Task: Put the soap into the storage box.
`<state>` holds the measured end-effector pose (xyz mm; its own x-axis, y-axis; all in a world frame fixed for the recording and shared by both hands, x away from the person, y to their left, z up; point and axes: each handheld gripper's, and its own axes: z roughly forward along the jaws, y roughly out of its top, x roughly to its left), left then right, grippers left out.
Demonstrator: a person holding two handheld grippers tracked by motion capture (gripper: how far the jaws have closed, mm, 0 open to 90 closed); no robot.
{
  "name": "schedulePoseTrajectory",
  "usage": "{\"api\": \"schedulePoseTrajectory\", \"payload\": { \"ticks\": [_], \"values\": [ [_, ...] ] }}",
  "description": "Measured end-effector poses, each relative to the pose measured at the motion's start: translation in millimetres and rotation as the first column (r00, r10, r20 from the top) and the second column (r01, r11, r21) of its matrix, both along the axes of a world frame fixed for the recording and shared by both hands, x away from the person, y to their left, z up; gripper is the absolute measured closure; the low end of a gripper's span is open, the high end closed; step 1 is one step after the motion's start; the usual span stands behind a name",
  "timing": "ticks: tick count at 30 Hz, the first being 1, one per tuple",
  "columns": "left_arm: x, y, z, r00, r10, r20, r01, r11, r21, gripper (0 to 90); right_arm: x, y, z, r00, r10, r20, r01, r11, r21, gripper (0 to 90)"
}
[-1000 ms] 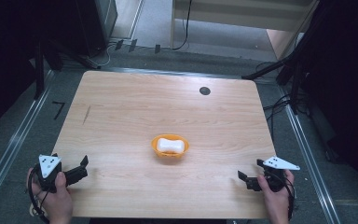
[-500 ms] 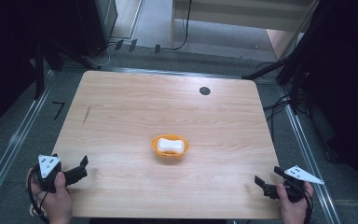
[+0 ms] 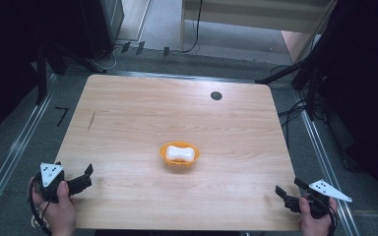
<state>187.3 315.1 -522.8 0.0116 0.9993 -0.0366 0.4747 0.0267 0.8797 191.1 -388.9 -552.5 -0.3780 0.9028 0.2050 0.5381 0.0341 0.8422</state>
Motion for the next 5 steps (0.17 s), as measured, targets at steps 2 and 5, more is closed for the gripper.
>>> {"api": "schedulePoseTrajectory", "payload": {
  "ticks": [2, 5],
  "values": [
    [0.0, 0.5, 0.2, 1.0, -0.002, -0.003, 0.002, 1.0, -0.004, 0.0, 0.4, 1.7, 0.1, 1.0, 0.0, -0.006, 0.0, 0.9999, -0.012, 10.8],
    [0.1, 0.9, 0.0, 1.0, -0.002, -0.001, 0.002, 0.9999, -0.01, 0.0, -0.8, 2.0, 0.4, 0.9999, -0.015, 0.006, 0.015, 0.9997, -0.019, 13.8]
  ]
}}
